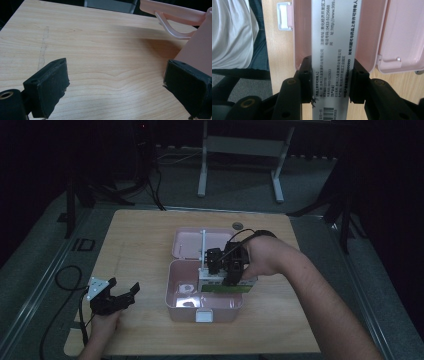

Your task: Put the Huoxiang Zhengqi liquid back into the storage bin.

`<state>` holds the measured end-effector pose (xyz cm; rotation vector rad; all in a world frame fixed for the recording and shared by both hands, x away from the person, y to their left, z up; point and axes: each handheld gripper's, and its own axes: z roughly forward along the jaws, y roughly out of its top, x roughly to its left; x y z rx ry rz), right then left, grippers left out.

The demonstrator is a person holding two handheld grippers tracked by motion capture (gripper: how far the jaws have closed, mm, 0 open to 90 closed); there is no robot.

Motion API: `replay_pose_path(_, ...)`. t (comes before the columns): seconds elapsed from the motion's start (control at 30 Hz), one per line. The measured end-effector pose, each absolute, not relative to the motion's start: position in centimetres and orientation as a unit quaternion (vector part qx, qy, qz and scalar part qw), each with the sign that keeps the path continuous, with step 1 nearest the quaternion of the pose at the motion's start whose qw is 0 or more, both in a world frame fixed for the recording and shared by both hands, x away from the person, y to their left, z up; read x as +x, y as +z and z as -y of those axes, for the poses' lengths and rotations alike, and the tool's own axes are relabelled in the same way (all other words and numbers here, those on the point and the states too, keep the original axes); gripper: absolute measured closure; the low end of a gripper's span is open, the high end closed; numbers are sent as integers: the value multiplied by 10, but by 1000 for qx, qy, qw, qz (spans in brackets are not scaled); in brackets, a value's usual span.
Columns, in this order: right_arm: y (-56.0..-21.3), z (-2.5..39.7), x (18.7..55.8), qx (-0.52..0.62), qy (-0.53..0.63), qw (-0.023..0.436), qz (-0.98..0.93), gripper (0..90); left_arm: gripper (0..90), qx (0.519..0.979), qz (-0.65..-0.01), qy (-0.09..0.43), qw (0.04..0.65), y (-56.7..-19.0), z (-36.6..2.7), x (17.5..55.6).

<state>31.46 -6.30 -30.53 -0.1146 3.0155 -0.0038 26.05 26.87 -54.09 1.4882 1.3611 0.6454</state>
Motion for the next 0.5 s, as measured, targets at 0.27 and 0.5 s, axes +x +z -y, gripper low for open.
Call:
replay_pose_path(0.27, -314, 53, 313, -45, -4, 57, -997, 620, 62, 613, -559, 265, 491, -541, -269, 260)
replay_pose_path(0.5, -318, 48, 311, -43, -6, 54, -998, 620, 61, 613, -559, 265, 491, -541, -269, 260)
